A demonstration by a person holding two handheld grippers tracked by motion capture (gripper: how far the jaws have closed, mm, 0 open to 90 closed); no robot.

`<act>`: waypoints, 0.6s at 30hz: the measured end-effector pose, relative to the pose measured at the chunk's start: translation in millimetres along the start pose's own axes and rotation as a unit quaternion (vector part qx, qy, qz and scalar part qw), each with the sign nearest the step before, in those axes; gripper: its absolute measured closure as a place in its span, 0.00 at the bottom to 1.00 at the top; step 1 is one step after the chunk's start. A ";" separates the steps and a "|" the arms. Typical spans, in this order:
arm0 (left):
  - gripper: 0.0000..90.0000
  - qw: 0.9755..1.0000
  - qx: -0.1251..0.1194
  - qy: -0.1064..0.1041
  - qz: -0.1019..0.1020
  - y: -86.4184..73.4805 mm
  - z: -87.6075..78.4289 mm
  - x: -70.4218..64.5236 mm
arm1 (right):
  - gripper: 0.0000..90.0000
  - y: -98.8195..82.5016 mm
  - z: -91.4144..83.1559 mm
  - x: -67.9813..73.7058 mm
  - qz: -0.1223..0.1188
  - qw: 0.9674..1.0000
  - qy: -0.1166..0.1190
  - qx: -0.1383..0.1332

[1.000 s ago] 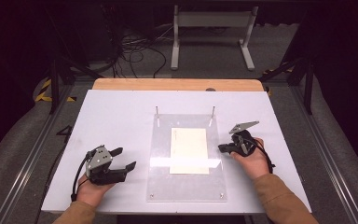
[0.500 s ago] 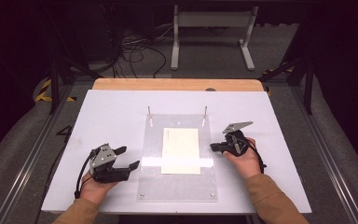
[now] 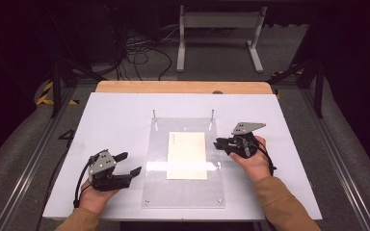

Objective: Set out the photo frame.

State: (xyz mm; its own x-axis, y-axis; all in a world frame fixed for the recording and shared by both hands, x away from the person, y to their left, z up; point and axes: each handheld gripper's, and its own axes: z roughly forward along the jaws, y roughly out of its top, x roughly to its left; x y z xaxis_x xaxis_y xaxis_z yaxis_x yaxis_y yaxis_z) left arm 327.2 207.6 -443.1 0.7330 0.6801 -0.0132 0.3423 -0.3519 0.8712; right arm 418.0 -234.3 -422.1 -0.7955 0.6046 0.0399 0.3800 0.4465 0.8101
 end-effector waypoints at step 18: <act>0.27 1.000 -0.002 0.015 -0.008 -8.5 -10.6 -2.1 | 0.74 35.9 26.9 -46.1 0.040 0.998 -0.044 -0.016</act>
State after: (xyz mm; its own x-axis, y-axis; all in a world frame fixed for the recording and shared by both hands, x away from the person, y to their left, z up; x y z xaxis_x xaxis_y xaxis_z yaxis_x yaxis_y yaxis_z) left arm 316.5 216.0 -445.2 0.7088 0.7053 -0.0127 0.3522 -0.3383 0.8726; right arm 481.0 -228.5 -410.6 -0.7189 0.6930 0.0548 0.4239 0.3745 0.8246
